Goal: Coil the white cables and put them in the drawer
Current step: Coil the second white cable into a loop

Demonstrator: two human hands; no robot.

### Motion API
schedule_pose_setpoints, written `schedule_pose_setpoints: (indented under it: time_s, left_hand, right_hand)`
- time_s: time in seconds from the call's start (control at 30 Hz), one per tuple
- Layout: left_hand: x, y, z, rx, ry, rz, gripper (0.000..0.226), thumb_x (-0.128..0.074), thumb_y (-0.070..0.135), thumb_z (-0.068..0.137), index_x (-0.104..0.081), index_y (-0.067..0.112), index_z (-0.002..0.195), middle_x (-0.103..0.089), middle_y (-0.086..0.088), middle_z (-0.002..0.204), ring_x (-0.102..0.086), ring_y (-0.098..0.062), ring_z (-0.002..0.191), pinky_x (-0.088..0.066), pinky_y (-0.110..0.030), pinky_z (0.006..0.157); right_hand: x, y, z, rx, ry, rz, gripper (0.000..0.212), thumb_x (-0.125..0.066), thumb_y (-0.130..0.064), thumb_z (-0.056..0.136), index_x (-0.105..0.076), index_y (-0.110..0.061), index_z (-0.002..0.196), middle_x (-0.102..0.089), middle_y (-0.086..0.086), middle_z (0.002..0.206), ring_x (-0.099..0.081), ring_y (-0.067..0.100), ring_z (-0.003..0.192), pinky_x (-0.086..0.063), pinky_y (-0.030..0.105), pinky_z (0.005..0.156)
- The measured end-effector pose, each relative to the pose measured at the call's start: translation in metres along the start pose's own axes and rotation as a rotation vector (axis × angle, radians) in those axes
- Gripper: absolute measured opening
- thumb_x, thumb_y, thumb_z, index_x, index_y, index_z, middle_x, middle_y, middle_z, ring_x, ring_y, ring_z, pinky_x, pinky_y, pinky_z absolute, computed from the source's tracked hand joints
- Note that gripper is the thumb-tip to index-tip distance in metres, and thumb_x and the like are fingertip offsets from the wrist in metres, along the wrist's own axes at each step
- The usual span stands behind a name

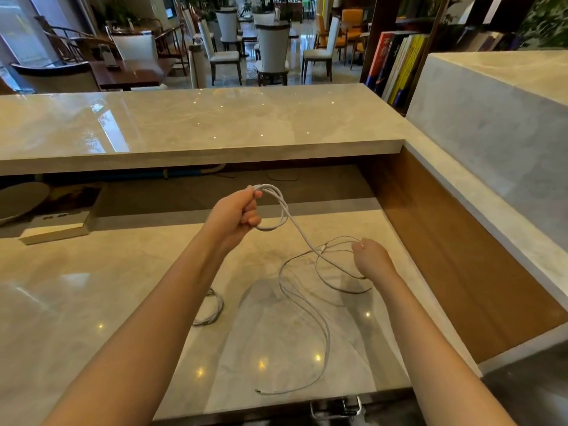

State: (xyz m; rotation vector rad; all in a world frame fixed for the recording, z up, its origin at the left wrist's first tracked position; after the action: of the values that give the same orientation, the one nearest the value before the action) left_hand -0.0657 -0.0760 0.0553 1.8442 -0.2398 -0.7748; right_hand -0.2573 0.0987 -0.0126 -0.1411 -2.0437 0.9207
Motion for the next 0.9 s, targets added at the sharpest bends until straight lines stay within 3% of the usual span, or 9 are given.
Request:
schedule_pose_setpoints:
  time_s: [0.07, 0.1, 0.17, 0.27, 0.37, 0.53, 0.67, 0.8, 0.9]
  left_hand:
    - [-0.009, 0.010, -0.005, -0.095, 0.040, 0.280, 0.024, -0.037, 0.021, 0.100, -0.055, 0.007, 0.094, -0.035, 0.003, 0.059, -0.030, -0.008, 0.049, -0.031, -0.021, 0.049]
    - [-0.013, 0.014, -0.007, -0.143, 0.056, 0.379, 0.024, -0.037, 0.021, 0.100, -0.056, 0.006, 0.096, -0.036, 0.002, 0.062, -0.032, -0.009, 0.051, -0.033, -0.023, 0.052]
    - [-0.021, 0.020, -0.009, -0.214, 0.070, 0.477, 0.026, -0.037, 0.022, 0.099, -0.057, 0.006, 0.097, -0.039, 0.000, 0.065, -0.035, -0.010, 0.054, -0.036, -0.023, 0.054]
    - [-0.033, 0.026, -0.013, -0.256, 0.046, 0.490, 0.026, -0.037, 0.023, 0.099, -0.057, 0.008, 0.094, -0.041, 0.001, 0.064, -0.038, -0.009, 0.054, -0.038, -0.022, 0.054]
    - [-0.039, 0.031, -0.018, -0.266, 0.015, 0.430, 0.026, -0.036, 0.024, 0.100, -0.056, 0.011, 0.088, -0.040, 0.002, 0.062, -0.037, -0.008, 0.053, -0.038, -0.019, 0.051]
    - [-0.056, 0.027, -0.025, -0.150, -0.152, -0.034, 0.025, -0.036, 0.023, 0.100, -0.052, 0.010, 0.086, -0.036, 0.005, 0.055, -0.030, -0.006, 0.045, -0.033, -0.018, 0.046]
    - [-0.068, 0.010, -0.031, -0.022, -0.134, -0.378, 0.028, -0.035, 0.022, 0.100, -0.049, 0.010, 0.080, -0.032, 0.005, 0.050, -0.025, -0.005, 0.039, -0.031, -0.016, 0.042]
    - [-0.069, 0.003, -0.033, 0.038, -0.064, -0.372, 0.027, -0.034, 0.021, 0.101, -0.047, 0.010, 0.080, -0.031, 0.004, 0.052, -0.026, -0.005, 0.037, -0.033, -0.016, 0.041]
    - [-0.073, 0.000, -0.036, 0.051, -0.046, -0.248, 0.023, -0.035, 0.019, 0.100, -0.047, 0.011, 0.082, -0.032, 0.002, 0.057, -0.027, -0.006, 0.042, -0.037, -0.018, 0.046]
  right_hand:
    - [0.012, -0.018, -0.010, 0.115, 0.145, -0.373, 0.044, -0.028, -0.031, 0.101, -0.033, -0.013, 0.141, -0.035, 0.014, 0.145, -0.032, 0.034, 0.132, -0.027, 0.050, 0.106]
    - [0.017, -0.035, -0.017, 0.241, 0.220, -0.454, 0.038, -0.027, -0.032, 0.101, -0.041, -0.018, 0.134, -0.040, 0.011, 0.140, -0.032, 0.033, 0.131, -0.025, 0.051, 0.105]
    - [0.013, -0.073, -0.037, 0.554, 0.209, -0.450, 0.032, -0.027, -0.025, 0.101, -0.057, -0.014, 0.100, -0.057, 0.009, 0.106, -0.049, 0.032, 0.109, -0.036, 0.045, 0.093]
    - [0.002, -0.105, -0.061, 0.784, 0.086, -0.355, 0.035, -0.033, -0.030, 0.100, -0.065, -0.016, 0.100, -0.062, 0.003, 0.090, -0.051, 0.024, 0.090, -0.042, 0.038, 0.080]
    - [0.006, -0.112, -0.062, 0.741, 0.058, -0.234, 0.025, -0.049, -0.027, 0.095, -0.066, -0.017, 0.110, -0.060, -0.002, 0.094, -0.055, 0.016, 0.089, -0.046, 0.030, 0.078]
    - [0.005, -0.106, -0.053, 0.573, -0.070, 0.052, 0.020, -0.055, -0.020, 0.092, -0.068, -0.006, 0.086, -0.064, 0.005, 0.067, -0.060, 0.014, 0.057, -0.054, 0.027, 0.060]
    - [0.007, -0.106, -0.054, 0.481, -0.195, 0.387, 0.017, -0.055, -0.008, 0.091, -0.064, 0.007, 0.091, -0.068, 0.017, 0.076, -0.068, 0.022, 0.063, -0.059, 0.028, 0.061]
    - [0.011, -0.111, -0.066, 0.462, -0.351, 0.596, 0.018, -0.051, -0.008, 0.092, -0.062, 0.001, 0.103, -0.071, 0.017, 0.087, -0.071, 0.021, 0.075, -0.059, 0.024, 0.067]
    - [0.017, -0.114, -0.070, 0.489, -0.298, 0.587, 0.021, -0.051, -0.024, 0.093, -0.062, -0.007, 0.100, -0.072, 0.009, 0.083, -0.071, 0.014, 0.072, -0.053, 0.022, 0.064]
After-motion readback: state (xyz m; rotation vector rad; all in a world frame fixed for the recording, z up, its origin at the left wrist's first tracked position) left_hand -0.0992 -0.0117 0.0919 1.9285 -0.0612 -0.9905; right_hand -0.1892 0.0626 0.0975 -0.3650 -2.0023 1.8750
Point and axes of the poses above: each hand's wrist, its own z-axis towards the middle knuckle, its own x-axis out of the back of the hand, y = z × x, the point moved 8 cm from there along z, towards the middle knuckle
